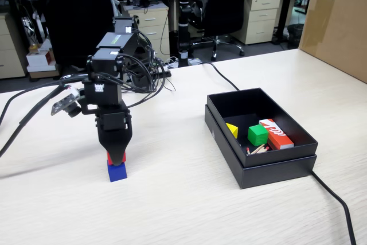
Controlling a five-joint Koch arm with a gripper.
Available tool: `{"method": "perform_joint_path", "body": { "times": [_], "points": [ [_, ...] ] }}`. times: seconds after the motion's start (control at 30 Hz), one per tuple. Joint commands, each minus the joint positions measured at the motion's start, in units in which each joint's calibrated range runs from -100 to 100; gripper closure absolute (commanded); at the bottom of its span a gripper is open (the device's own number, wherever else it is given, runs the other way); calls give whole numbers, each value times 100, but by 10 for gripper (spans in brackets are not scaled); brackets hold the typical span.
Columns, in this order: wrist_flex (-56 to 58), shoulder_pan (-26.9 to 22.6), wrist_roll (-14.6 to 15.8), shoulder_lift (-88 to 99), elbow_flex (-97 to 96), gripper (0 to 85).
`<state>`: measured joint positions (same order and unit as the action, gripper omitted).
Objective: Put the red cube on top of the blue cube
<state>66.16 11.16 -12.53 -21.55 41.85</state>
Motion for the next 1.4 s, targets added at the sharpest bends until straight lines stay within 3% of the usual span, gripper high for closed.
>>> {"method": "perform_joint_path", "body": {
  "times": [0.0, 0.07, 0.1, 0.27, 0.43, 0.87, 1.37],
  "points": [
    [-210, -15, 34, 520, 212, 842],
    [-210, -10, 39, 509, 157, 665],
    [-202, -15, 39, 520, 130, 622],
    [-158, -15, 39, 520, 148, 600],
    [-158, -20, 34, 601, 94, 436],
    [32, -195, 112, 1805, -749, 374],
    [-262, -943, 791, 3940, -2635, 372]
  ]
}}
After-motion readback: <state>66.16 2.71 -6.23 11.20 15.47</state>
